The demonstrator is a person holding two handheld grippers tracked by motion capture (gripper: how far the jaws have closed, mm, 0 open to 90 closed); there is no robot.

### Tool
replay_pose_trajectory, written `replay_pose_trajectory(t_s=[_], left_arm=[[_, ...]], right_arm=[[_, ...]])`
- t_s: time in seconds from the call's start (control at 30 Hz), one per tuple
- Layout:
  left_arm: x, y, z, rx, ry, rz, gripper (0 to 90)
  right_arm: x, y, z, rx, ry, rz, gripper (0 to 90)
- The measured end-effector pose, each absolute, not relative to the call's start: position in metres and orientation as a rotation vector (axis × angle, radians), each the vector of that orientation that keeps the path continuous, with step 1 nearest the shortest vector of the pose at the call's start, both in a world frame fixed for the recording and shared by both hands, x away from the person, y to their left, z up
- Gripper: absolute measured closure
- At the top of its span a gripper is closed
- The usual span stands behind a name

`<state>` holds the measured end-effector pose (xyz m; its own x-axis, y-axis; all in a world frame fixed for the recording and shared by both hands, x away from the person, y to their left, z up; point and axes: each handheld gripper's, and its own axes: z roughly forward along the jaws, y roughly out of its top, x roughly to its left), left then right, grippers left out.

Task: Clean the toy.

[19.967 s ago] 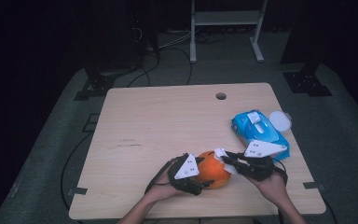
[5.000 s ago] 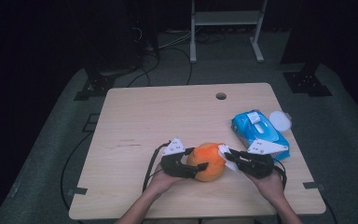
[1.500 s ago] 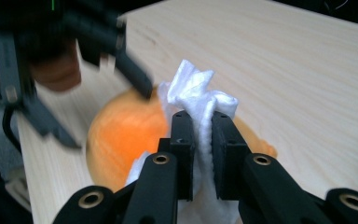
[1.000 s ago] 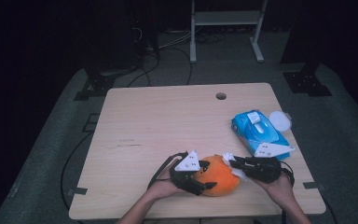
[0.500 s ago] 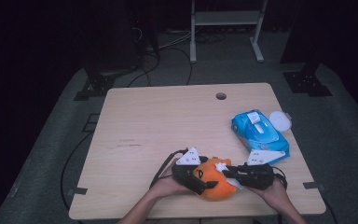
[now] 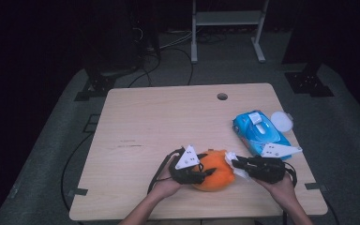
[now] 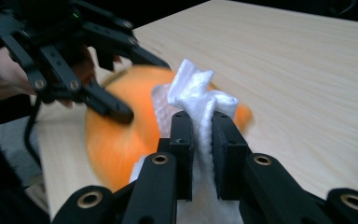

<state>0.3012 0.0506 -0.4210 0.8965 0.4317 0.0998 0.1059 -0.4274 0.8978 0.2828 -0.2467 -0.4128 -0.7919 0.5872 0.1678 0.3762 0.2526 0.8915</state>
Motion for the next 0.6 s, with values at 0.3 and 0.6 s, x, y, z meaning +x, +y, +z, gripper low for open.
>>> replay_pose_trajectory(t_s=[0.3, 0.6], left_arm=[[0.320, 0.075, -0.422, 1.951, 0.567, 0.530, 46.2], [0.325, 0.075, -0.428, 1.963, 0.581, 0.484, 40.5]], right_arm=[[0.296, -0.261, -0.427, 0.978, 2.338, 1.378, 76.8], [0.301, -0.262, -0.444, 1.003, 2.423, 1.335, 60.5]])
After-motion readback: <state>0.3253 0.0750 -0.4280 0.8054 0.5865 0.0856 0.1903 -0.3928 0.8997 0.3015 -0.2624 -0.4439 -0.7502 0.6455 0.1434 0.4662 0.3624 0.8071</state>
